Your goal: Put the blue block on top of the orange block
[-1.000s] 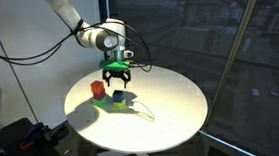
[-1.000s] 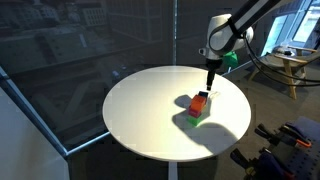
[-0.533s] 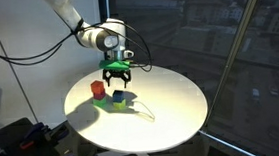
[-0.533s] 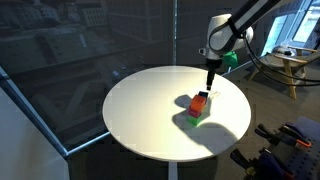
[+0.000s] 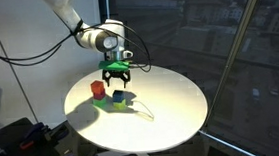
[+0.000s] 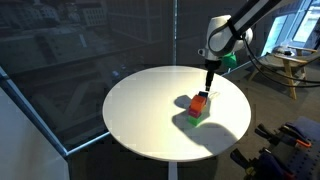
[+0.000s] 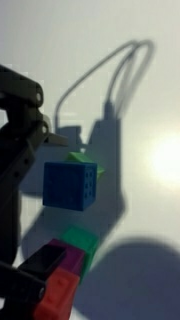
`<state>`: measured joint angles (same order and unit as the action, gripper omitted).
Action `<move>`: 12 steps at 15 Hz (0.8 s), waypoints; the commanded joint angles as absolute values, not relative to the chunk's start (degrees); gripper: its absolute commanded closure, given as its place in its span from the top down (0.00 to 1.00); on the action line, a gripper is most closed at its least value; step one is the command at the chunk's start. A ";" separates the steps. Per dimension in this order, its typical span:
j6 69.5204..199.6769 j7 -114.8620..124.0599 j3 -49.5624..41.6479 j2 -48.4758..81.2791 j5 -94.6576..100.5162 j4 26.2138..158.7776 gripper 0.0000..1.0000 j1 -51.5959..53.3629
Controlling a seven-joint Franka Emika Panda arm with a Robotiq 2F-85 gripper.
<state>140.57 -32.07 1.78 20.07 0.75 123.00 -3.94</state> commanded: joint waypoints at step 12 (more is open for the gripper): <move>148.37 -31.09 3.38 25.27 1.31 122.57 1.00 -5.63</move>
